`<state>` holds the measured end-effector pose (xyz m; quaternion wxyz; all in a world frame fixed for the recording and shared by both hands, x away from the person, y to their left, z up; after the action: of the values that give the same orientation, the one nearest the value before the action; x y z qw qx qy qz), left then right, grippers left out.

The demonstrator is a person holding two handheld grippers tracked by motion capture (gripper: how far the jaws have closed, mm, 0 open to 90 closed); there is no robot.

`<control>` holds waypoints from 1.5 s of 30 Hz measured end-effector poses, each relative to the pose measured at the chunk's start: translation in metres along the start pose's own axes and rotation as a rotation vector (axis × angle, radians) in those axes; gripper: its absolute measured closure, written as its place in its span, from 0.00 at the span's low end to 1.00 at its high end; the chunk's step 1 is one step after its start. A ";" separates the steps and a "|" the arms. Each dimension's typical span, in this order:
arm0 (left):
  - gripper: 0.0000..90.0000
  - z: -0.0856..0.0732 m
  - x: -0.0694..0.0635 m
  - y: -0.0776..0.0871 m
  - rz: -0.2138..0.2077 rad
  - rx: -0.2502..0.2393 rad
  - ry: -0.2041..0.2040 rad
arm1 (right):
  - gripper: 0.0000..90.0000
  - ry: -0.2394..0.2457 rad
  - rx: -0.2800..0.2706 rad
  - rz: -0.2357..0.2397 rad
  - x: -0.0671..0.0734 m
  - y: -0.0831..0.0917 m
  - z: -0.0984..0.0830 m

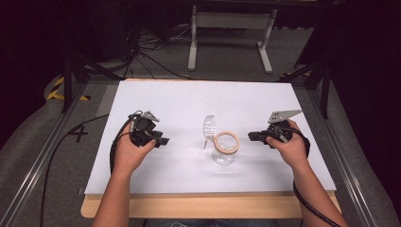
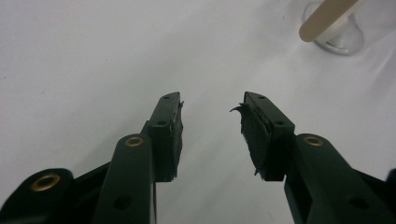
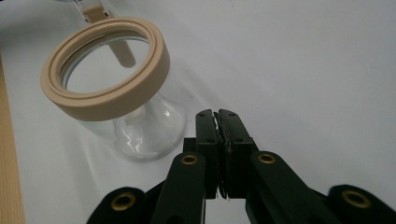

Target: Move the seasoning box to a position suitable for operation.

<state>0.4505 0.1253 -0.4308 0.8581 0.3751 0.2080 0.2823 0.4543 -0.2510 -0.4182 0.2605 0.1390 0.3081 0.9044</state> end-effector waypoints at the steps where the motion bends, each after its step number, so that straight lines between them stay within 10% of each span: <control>1: 0.66 0.001 -0.001 0.000 -0.002 -0.008 -0.003 | 0.98 0.000 0.000 0.003 0.000 0.000 0.000; 31: 0.72 0.000 -0.016 -0.004 -0.077 -0.018 -0.035 | 1.00 0.046 0.076 0.079 -0.003 -0.057 -0.025; 45: 0.72 -0.003 -0.017 -0.005 -0.088 -0.020 -0.021 | 1.00 0.042 0.020 0.091 -0.002 -0.056 -0.015</control>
<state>0.4381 0.1134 -0.4337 0.8755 0.3600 0.2126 0.2422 0.4711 -0.2213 -0.4649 0.2111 0.1365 0.3160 0.9149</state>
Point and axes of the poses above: each handheld gripper's, and its own axes: y roughly backward along the jaws, z roughly out of its top, x roughly to its left, the point moved 6 cm from there along -y, roughly forward along the jaws, and after that the axes turned 1 degree about -x, right-handed, at the moved point
